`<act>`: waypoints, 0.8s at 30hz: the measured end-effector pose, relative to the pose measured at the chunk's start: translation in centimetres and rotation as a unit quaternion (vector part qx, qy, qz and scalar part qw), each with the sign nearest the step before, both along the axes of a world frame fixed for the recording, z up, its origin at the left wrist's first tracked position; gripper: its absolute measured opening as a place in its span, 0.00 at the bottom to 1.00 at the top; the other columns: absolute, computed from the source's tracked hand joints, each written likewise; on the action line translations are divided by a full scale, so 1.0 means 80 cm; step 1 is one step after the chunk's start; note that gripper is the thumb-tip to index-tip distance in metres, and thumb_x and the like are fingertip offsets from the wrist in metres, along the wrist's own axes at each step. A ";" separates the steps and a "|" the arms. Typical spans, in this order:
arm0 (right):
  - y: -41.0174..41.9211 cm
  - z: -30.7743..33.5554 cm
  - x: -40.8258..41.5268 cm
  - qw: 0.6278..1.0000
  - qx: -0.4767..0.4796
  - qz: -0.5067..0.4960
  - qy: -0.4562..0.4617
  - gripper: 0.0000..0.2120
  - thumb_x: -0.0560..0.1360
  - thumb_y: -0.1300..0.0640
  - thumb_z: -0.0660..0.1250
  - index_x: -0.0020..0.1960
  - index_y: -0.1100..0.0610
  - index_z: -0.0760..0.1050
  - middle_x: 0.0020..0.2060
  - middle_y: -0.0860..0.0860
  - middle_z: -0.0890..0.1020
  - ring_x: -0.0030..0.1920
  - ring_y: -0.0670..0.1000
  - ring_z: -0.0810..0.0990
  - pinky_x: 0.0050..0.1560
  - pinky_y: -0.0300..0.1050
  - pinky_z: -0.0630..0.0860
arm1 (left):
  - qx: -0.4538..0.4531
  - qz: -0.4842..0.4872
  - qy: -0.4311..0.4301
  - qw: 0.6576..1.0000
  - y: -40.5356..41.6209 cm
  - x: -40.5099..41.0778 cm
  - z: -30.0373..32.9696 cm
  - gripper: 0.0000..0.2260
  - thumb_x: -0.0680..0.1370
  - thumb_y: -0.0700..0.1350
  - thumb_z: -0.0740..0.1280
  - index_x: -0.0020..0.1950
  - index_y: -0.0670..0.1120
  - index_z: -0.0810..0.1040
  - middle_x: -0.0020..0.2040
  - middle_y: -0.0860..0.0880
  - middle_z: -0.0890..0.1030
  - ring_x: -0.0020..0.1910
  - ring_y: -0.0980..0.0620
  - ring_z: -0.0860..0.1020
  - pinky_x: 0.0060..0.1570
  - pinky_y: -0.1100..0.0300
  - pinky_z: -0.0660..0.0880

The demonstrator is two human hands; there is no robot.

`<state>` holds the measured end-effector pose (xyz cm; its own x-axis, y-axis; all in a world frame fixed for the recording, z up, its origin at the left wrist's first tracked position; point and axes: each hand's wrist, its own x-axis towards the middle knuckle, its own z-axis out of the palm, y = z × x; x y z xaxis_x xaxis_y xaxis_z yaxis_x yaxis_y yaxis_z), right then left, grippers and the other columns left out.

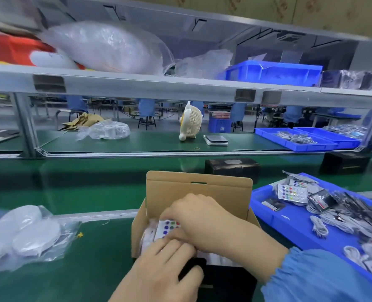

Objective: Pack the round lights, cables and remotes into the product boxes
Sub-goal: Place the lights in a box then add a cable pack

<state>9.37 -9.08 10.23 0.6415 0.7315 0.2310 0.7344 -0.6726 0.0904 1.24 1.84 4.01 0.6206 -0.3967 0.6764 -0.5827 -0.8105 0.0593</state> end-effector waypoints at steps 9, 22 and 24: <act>-0.011 0.007 0.004 0.991 0.021 0.081 0.099 0.10 0.78 0.60 0.63 0.56 0.58 0.80 0.51 0.53 0.77 0.50 0.56 0.76 0.53 0.51 0.74 | -0.041 0.060 0.043 0.996 -0.014 -0.005 -0.022 0.12 0.60 0.56 0.56 0.32 0.57 0.78 0.32 0.62 0.77 0.37 0.65 0.69 0.36 0.75 0.68; -0.155 0.048 0.060 0.852 0.472 0.013 -0.228 0.04 0.77 0.57 0.67 0.44 0.52 0.79 0.34 0.49 0.79 0.32 0.47 0.74 0.35 0.34 0.70 | 0.122 0.039 -0.048 0.991 0.026 0.052 0.006 0.27 0.72 0.68 0.60 0.55 0.50 0.83 0.59 0.47 0.81 0.54 0.48 0.81 0.47 0.59 0.79; -0.221 0.040 0.114 0.866 0.438 -0.185 -0.155 0.05 0.77 0.58 0.67 0.42 0.52 0.77 0.34 0.52 0.82 0.35 0.48 0.78 0.41 0.37 0.73 | 0.177 0.004 -0.036 0.984 0.025 0.067 0.013 0.31 0.71 0.72 0.57 0.60 0.53 0.82 0.61 0.52 0.81 0.56 0.52 0.82 0.53 0.59 0.79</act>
